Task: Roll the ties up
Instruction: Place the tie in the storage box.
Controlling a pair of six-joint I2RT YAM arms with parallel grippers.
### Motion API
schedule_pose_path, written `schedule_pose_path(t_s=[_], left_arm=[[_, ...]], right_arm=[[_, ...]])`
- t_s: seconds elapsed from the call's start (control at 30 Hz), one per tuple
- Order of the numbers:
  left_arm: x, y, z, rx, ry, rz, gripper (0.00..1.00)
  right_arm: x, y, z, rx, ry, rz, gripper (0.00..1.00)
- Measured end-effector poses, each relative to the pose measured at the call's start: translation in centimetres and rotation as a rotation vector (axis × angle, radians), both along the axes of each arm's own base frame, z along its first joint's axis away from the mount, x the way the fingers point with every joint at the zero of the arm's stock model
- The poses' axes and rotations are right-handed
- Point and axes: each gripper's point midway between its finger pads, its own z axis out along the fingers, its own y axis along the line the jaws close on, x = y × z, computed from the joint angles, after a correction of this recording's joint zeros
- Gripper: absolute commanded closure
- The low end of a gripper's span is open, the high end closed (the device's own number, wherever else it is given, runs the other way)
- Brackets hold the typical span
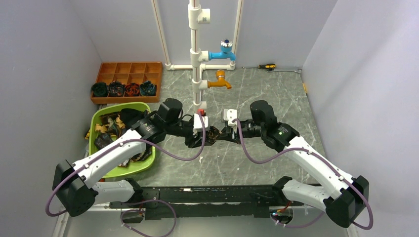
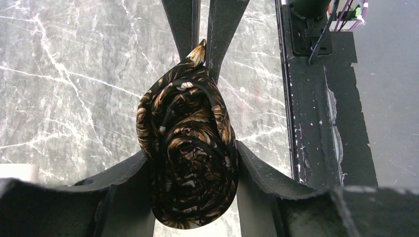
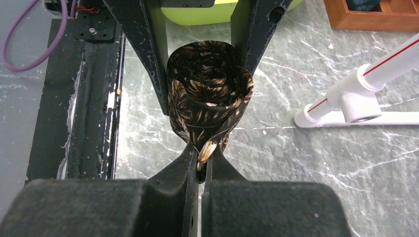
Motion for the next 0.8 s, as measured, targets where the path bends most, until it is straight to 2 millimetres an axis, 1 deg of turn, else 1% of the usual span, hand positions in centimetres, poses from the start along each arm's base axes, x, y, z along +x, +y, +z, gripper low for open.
schedule_pose_path(t_s=[0.13,0.2,0.23,0.27,0.37,0.43,0.57,0.63,0.7,0.77,0.8], left_arm=[[0.0,0.0,0.0,0.001,0.0,0.0,0.95],[0.0,0.0,0.0,0.002,0.0,0.001,1.0],[0.0,0.1,-0.1,0.004,0.001,0.002,1.0],[0.0,0.1,-0.1,0.007,0.002,0.004,1.0],[0.0,0.3,-0.4,0.017,0.007,0.013,1.0],[0.2,0.5,-0.5,0.022,0.01,0.022,1.0],[0.8,1.6,-1.3,0.039,0.025,0.054,1.0],[1.4,2.6,-1.9,0.056,0.036,0.084,1.0],[2.0,4.2,-2.7,0.081,0.05,0.124,1.0],[2.7,6.2,-3.7,0.113,0.067,0.172,1.0],[3.1,7.6,-4.2,0.132,0.079,0.205,1.0]], right_arm=[[0.0,0.0,-0.1,-0.002,0.002,0.0,1.0],[0.1,0.0,-0.1,-0.003,0.004,0.0,0.99],[0.1,0.1,-0.2,-0.004,0.007,0.0,0.96],[0.1,0.1,-0.3,-0.005,0.011,-0.001,0.83],[0.2,0.1,-0.6,-0.012,0.026,-0.01,0.62],[0.5,0.1,-0.9,-0.022,0.037,-0.025,0.45],[1.1,-0.1,-1.4,-0.044,0.045,-0.062,0.27],[1.4,-0.2,-1.5,-0.049,0.042,-0.081,0.2],[1.8,-0.4,-1.6,-0.058,0.036,-0.105,0.18],[2.2,-0.7,-1.7,-0.066,0.031,-0.13,0.14],[2.4,-0.9,-1.7,-0.068,0.034,-0.145,0.11]])
